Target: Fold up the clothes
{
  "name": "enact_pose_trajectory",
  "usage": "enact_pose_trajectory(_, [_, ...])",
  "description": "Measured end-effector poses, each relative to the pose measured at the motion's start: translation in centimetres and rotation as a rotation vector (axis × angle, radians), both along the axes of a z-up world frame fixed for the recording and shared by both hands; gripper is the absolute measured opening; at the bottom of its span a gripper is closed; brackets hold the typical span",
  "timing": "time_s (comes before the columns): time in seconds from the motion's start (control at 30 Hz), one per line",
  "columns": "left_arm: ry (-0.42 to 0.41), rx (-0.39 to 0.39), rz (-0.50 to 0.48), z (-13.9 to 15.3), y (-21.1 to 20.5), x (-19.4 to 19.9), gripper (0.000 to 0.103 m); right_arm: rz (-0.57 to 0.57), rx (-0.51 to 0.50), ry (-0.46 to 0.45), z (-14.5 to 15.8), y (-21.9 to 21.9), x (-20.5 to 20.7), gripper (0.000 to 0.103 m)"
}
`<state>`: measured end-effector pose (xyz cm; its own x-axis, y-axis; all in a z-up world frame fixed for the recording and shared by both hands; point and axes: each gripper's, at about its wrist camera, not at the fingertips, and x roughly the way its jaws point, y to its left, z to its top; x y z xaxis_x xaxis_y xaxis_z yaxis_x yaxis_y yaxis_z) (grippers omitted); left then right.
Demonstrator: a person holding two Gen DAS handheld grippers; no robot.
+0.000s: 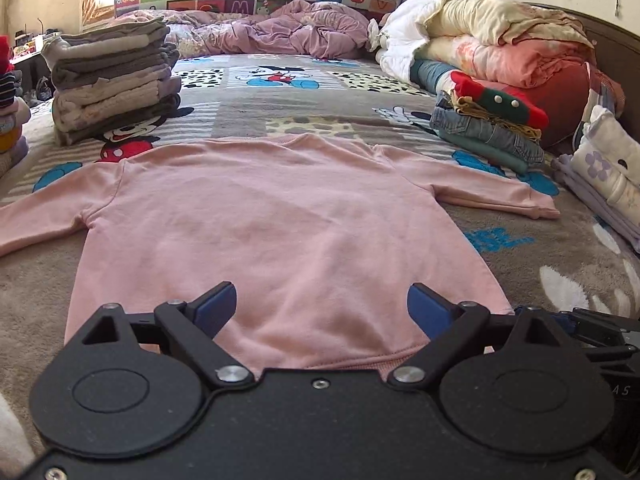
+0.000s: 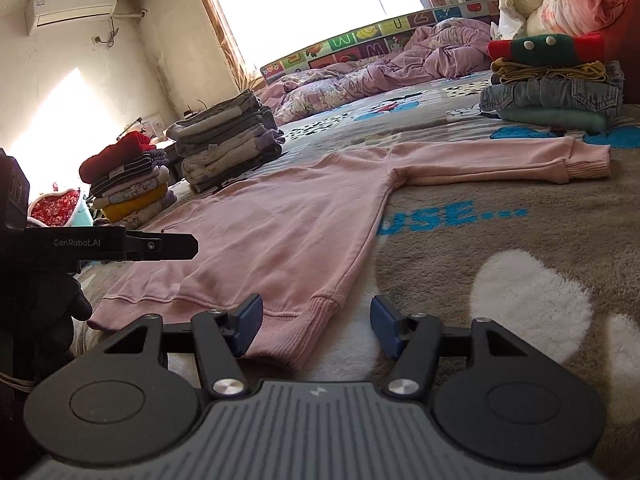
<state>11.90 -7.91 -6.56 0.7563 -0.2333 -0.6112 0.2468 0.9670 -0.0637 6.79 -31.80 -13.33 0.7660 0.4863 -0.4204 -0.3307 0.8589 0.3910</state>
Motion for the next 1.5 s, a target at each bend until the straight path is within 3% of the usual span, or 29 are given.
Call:
enact_pose_trajectory(0.3, [-0.016,0.156,-0.124,2.4,-6.0,3.5,0.087,-0.053,-0.025,-0.048,-0.7,1.2,0.0,0.061])
enact_pose_trajectory(0.47, [0.006,0.185,-0.144,3.7,-9.4,8.6,0.065,-0.072,-0.031,-0.060,-0.8,1.8,0.3,0.061])
enact_pose_trajectory(0.67, [0.032,0.247,-0.210,4.6,-13.7,12.7,0.065,-0.063,-0.018,-0.044,-0.7,2.0,0.8,0.061])
enact_pose_trajectory(0.83, [0.011,0.330,-0.396,4.8,-19.7,12.6,0.065,-0.059,-0.056,-0.049,-0.9,2.8,1.1,0.061])
enact_pose_trajectory(1.07, [0.068,0.395,-0.655,3.1,-29.1,10.5,0.068,-0.041,-0.107,-0.069,-1.0,3.6,1.1,0.067])
enact_pose_trajectory(1.2, [0.042,0.554,-0.724,0.1,-32.9,9.4,0.069,-0.031,-0.120,-0.072,-1.0,3.7,1.1,0.068])
enact_pose_trajectory(1.3, [-0.006,0.651,-0.745,-1.4,-34.1,8.8,0.060,-0.027,-0.120,-0.072,-1.0,3.5,1.0,0.068])
enact_pose_trajectory(1.37, [-0.030,0.688,-0.747,-1.9,-34.6,8.5,0.044,-0.024,-0.123,-0.074,-1.0,3.5,1.0,0.068])
enact_pose_trajectory(1.5, [-0.063,0.730,-0.731,-2.3,-35.2,8.3,0.025,-0.022,-0.130,-0.078,-1.0,3.6,0.9,0.068])
